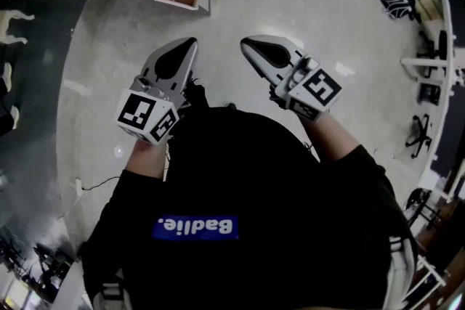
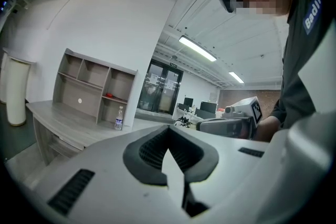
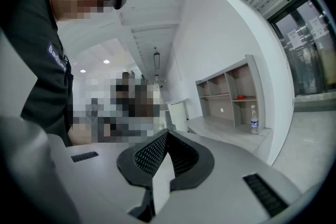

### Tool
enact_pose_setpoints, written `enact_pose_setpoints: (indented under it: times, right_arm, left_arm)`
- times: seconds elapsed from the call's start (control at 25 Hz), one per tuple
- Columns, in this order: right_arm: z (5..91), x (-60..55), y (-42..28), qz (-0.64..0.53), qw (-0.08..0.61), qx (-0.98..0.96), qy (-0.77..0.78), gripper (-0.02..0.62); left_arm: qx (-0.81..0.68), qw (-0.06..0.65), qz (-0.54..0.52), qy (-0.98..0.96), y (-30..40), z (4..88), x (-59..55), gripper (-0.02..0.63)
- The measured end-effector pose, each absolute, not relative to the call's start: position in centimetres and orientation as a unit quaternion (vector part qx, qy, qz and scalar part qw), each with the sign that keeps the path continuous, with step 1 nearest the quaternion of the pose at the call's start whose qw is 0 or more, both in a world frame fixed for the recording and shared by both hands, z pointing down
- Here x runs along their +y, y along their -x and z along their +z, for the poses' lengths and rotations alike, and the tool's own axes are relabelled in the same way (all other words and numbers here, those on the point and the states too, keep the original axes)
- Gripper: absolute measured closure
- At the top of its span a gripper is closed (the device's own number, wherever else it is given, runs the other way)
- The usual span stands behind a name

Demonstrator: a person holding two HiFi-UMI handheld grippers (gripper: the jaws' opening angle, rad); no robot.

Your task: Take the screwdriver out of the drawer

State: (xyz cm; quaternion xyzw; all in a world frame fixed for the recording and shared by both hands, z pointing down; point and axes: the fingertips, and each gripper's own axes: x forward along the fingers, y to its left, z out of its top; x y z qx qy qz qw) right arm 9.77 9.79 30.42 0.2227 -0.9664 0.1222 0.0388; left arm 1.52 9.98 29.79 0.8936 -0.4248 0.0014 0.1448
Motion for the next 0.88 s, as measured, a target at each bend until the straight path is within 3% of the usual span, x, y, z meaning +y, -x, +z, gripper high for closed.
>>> enact_pose_setpoints:
  times: [0.88]
  right_arm:
    - [29.5,-6.1,-0.6,0.137,0.059,-0.939,-0.309,0.565]
  left_arm:
    - [-0.316,0.13,0.029,-0.939,5.8,30.3,-6.2,0.609]
